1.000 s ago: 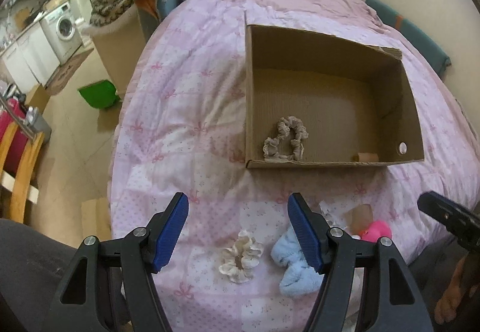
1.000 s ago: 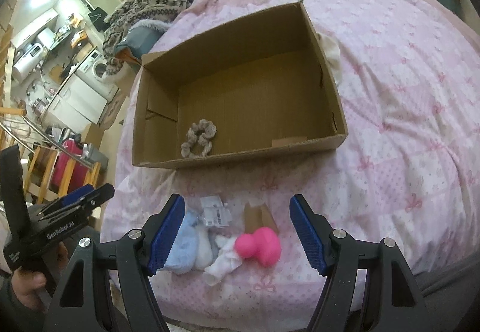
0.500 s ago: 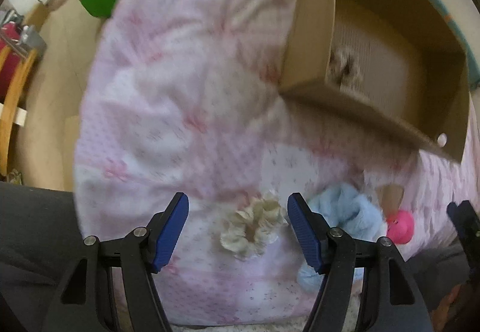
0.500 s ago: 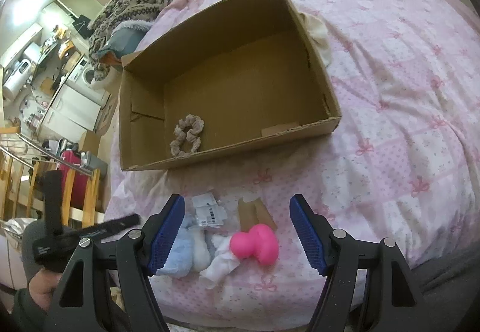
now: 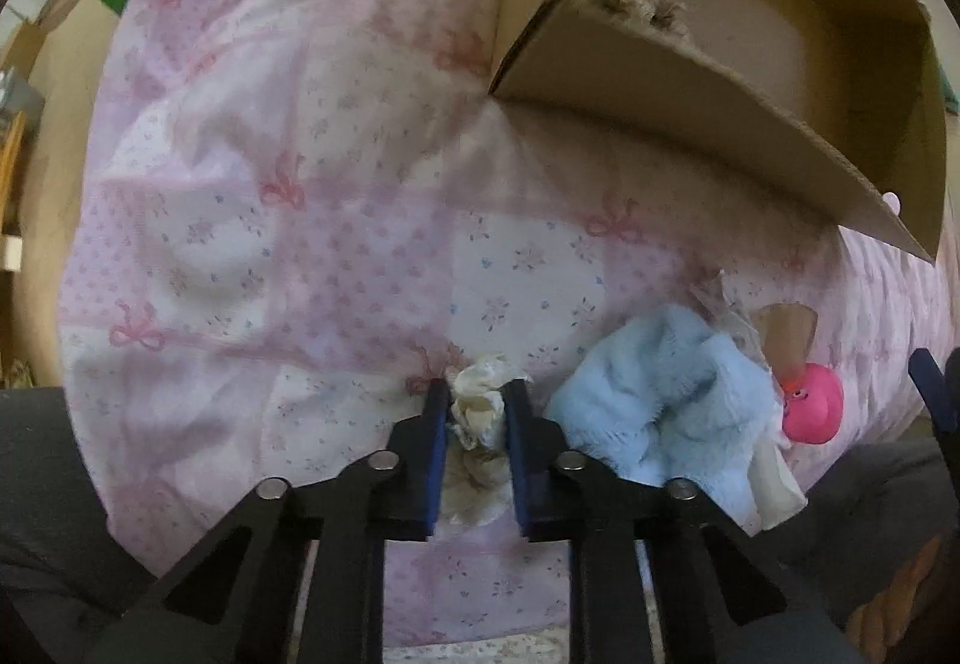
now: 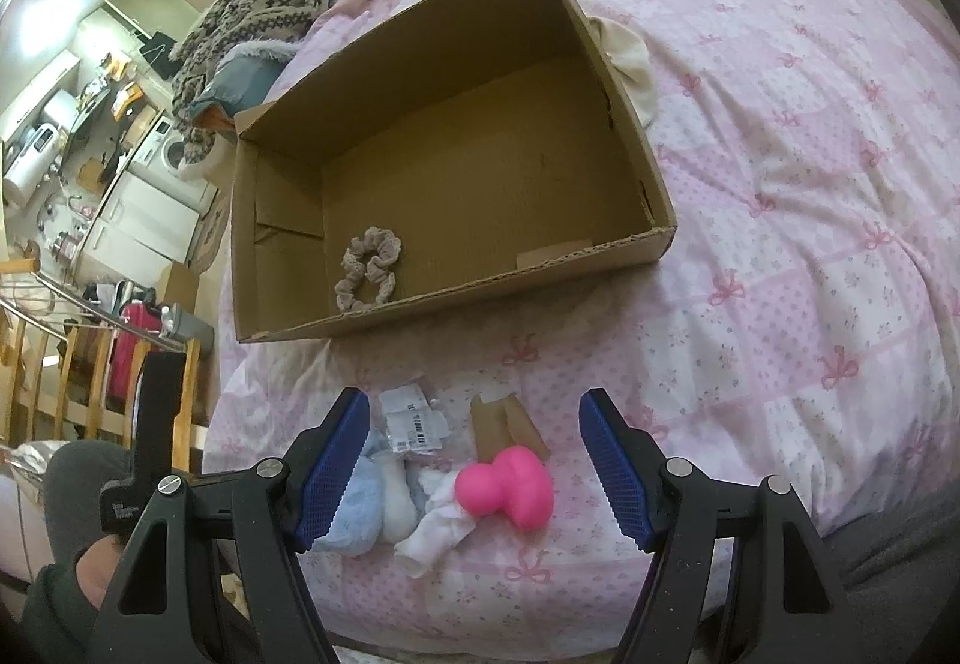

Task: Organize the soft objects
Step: 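Grasp the white scrunchie with the left tool while the right tool moves toward the pink toy, then grasp the pink rubber toy with the right tool, then carry the pink toy in the right tool into the box while the left tool carries the white scrunchie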

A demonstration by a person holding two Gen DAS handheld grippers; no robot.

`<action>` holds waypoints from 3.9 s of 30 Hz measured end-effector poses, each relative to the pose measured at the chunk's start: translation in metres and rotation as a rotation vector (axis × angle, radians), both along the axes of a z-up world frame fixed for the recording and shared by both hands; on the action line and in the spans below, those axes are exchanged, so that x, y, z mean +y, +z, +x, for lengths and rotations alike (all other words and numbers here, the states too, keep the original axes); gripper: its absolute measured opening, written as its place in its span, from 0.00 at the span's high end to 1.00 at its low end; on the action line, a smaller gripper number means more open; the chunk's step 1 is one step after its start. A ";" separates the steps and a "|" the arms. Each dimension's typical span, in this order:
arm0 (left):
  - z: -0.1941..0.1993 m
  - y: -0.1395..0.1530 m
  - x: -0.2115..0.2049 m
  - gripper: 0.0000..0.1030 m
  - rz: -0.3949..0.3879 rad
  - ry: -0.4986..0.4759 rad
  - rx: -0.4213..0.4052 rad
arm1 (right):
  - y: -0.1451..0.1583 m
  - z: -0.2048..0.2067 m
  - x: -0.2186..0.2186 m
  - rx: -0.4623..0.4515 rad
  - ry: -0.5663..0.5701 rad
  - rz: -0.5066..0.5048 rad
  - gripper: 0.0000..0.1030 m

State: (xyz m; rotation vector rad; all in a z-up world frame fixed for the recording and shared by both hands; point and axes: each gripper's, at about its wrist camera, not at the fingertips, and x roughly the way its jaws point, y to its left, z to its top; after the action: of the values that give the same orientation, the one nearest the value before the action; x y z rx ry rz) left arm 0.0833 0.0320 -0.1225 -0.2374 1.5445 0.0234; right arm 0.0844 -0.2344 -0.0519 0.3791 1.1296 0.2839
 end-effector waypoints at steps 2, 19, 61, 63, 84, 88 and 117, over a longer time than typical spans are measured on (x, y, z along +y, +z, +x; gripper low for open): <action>-0.002 0.013 0.002 0.87 -0.004 0.015 -0.038 | 0.000 0.000 -0.001 0.000 -0.002 0.002 0.26; -0.008 0.068 0.001 0.87 0.075 0.008 -0.280 | -0.053 0.008 0.003 0.240 0.055 0.015 0.35; -0.015 0.087 0.002 0.87 0.156 0.033 -0.364 | 0.014 -0.002 0.014 -0.074 0.113 0.166 0.50; -0.014 0.095 0.003 0.87 0.150 0.038 -0.384 | 0.017 -0.002 0.012 -0.088 0.113 0.172 0.50; 0.050 0.176 -0.017 0.87 0.181 -0.026 -0.642 | 0.088 0.058 -0.024 -0.283 0.037 0.128 0.50; 0.065 0.173 -0.029 0.87 0.180 -0.049 -0.673 | 0.071 0.072 -0.024 -0.263 0.015 0.108 0.50; 0.086 0.109 -0.064 0.86 0.119 -0.167 -0.647 | 0.001 0.089 0.002 -0.076 0.067 -0.027 0.50</action>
State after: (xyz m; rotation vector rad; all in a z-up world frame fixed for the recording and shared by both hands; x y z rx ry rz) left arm 0.1691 -0.0316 -0.0133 -0.0121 0.9094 -0.0864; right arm 0.1730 -0.2326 -0.0509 0.3049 1.0722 0.3395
